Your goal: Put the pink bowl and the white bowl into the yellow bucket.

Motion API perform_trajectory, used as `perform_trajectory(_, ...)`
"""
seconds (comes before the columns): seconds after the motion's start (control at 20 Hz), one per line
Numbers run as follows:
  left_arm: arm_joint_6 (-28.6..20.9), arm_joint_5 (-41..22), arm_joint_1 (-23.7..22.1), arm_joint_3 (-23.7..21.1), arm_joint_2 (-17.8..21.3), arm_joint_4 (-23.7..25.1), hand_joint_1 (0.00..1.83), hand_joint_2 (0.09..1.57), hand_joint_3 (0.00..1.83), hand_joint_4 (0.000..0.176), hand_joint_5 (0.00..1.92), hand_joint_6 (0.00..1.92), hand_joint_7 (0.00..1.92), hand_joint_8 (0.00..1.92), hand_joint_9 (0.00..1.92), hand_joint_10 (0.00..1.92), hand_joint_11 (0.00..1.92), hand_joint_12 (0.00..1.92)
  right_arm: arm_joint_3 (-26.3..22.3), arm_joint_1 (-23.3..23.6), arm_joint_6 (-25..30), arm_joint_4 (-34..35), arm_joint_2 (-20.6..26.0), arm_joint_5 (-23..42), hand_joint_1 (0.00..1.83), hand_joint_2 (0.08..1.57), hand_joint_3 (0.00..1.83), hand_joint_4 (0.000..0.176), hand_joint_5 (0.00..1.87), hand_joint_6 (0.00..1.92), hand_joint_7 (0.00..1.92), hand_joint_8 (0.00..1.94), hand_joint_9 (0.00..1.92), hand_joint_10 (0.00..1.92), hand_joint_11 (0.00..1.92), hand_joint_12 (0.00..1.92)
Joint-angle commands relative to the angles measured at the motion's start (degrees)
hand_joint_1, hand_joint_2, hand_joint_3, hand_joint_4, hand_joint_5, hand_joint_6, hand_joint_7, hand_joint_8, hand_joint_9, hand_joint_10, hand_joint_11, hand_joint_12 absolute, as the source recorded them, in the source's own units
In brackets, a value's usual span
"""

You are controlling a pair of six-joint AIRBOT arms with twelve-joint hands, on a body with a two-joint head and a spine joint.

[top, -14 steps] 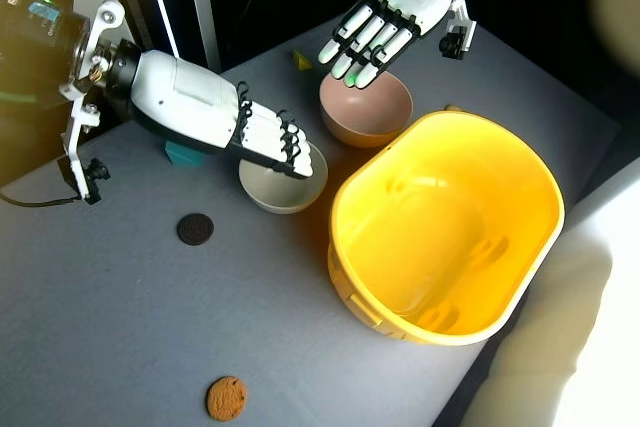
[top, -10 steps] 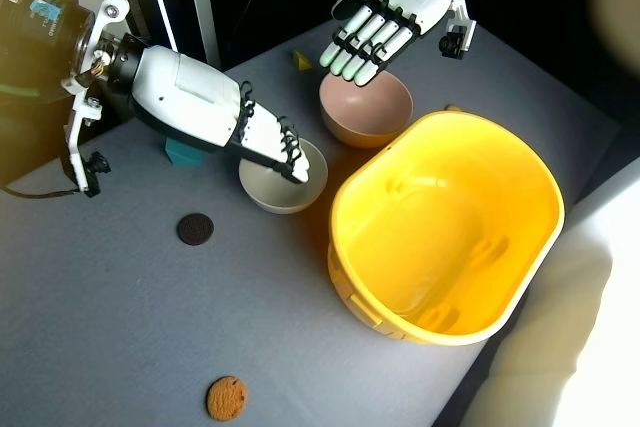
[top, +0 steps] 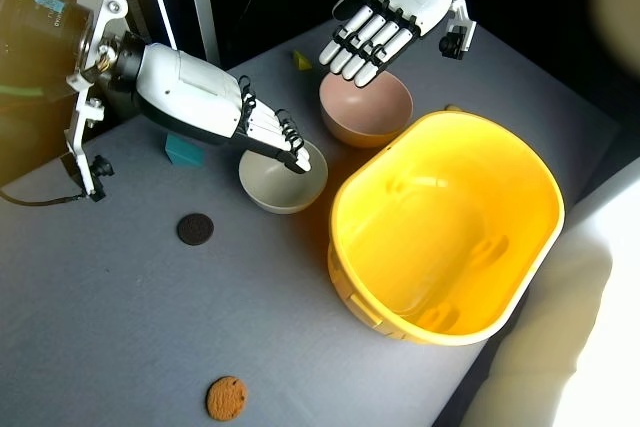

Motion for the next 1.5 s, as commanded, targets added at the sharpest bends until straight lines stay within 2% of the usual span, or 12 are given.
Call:
perform_trajectory(0.0,-0.4,-4.6,-0.6,0.0,0.5,-3.9,0.11,1.23,0.01,0.000,0.03,0.00,0.02,0.00,0.00,0.00,0.01,0.01,0.6,0.1,3.1,-2.5,0.5,8.4,0.33,1.09,0.00,0.000,0.18,0.00,0.16,0.00,0.13,0.00,0.00,0.37)
perform_trajectory(0.1,-0.7,-4.7,-1.2,0.0,0.5,-3.2,0.38,1.21,0.00,0.000,0.00,0.00,0.00,0.00,0.00,0.00,0.01,0.01,3.2,-0.9,10.6,-8.7,0.2,12.8,0.72,1.05,0.00,0.000,0.15,0.00,0.13,0.00,0.10,0.00,0.00,0.35)
perform_trajectory(0.15,-0.7,-4.5,-1.5,-0.1,0.5,-3.2,0.50,1.21,0.00,0.000,0.00,0.00,0.00,0.00,0.00,0.00,0.02,0.02,5.0,-1.6,13.5,-10.7,-0.1,16.1,0.93,1.03,0.00,0.000,0.11,0.00,0.09,0.00,0.06,0.00,0.00,0.21)
perform_trajectory(0.2,-0.4,-4.1,-2.0,-0.4,0.4,-3.3,0.51,1.21,0.00,0.000,0.00,0.00,0.00,0.00,0.00,0.00,0.00,0.00,7.2,-2.5,16.0,-12.9,-0.5,18.7,1.03,1.01,0.00,0.000,0.09,0.00,0.07,0.00,0.04,0.00,0.00,0.12)
perform_trajectory(0.3,-0.4,-4.4,-2.4,-0.4,0.5,-4.5,0.92,1.13,0.00,0.000,0.00,0.00,0.00,0.00,0.00,0.00,0.00,0.00,10.9,-3.7,19.9,-16.7,-1.3,23.6,1.19,1.00,0.00,0.000,0.03,0.00,0.01,0.00,0.00,0.00,0.00,0.06)
perform_trajectory(0.4,-3.0,-5.5,-3.6,0.3,0.4,-4.0,1.11,1.01,0.00,0.000,0.05,0.01,0.04,0.00,0.01,0.00,0.00,0.27,15.1,-4.6,24.1,-20.5,-3.0,27.8,1.26,1.01,0.00,0.000,0.03,0.00,0.01,0.00,0.00,0.00,0.00,0.08)
perform_trajectory(0.65,-7.9,-8.8,-5.4,0.8,0.6,-0.9,1.19,0.98,0.00,0.000,0.11,0.01,0.10,0.01,0.07,0.01,0.00,0.49,18.2,-5.0,26.1,-24.9,-5.6,30.3,1.33,1.05,0.01,0.000,0.00,0.00,0.00,0.00,0.00,0.00,0.00,0.00)
perform_trajectory(0.7,-8.8,-9.6,-5.9,1.3,0.6,-0.9,1.26,1.00,0.00,0.000,0.07,0.00,0.05,0.00,0.02,0.01,0.00,0.38,18.3,-4.8,26.1,-25.5,-5.9,30.6,1.34,1.04,0.01,0.000,0.00,0.00,0.00,0.00,0.00,0.00,0.00,0.00)
perform_trajectory(0.85,-12.3,-12.0,-7.2,3.1,0.7,1.0,1.44,1.01,0.00,0.000,0.04,0.00,0.03,0.00,0.02,0.01,0.00,0.42,20.2,-4.7,29.6,-30.0,-7.8,32.3,1.44,1.08,0.02,0.000,0.00,0.00,0.00,0.00,0.00,0.00,0.00,0.00)
perform_trajectory(1.0,-13.2,-12.9,-7.0,4.0,1.1,5.0,1.46,1.00,0.00,0.000,0.05,0.01,0.05,0.01,0.03,0.01,0.00,0.48,22.1,-4.9,30.8,-31.5,-9.0,32.9,1.48,1.09,0.02,0.000,0.00,0.00,0.00,0.00,0.00,0.00,0.00,0.00)
perform_trajectory(1.3,-14.3,-15.3,-5.0,5.3,1.0,8.4,1.48,1.03,0.01,0.000,0.05,0.00,0.03,0.00,0.00,0.00,0.00,0.32,24.9,-5.1,30.6,-32.0,-11.3,32.2,1.50,1.09,0.01,0.000,0.00,0.00,0.00,0.00,0.00,0.00,0.01,0.00)
perform_trajectory(1.45,-13.4,-15.3,-3.7,4.7,0.8,9.8,1.47,1.02,0.00,0.000,0.07,0.01,0.06,0.01,0.02,0.00,0.00,0.38,26.3,-5.7,30.6,-32.1,-12.6,32.0,1.50,1.07,0.00,0.000,0.01,0.00,0.00,0.00,0.00,0.00,0.04,0.02)
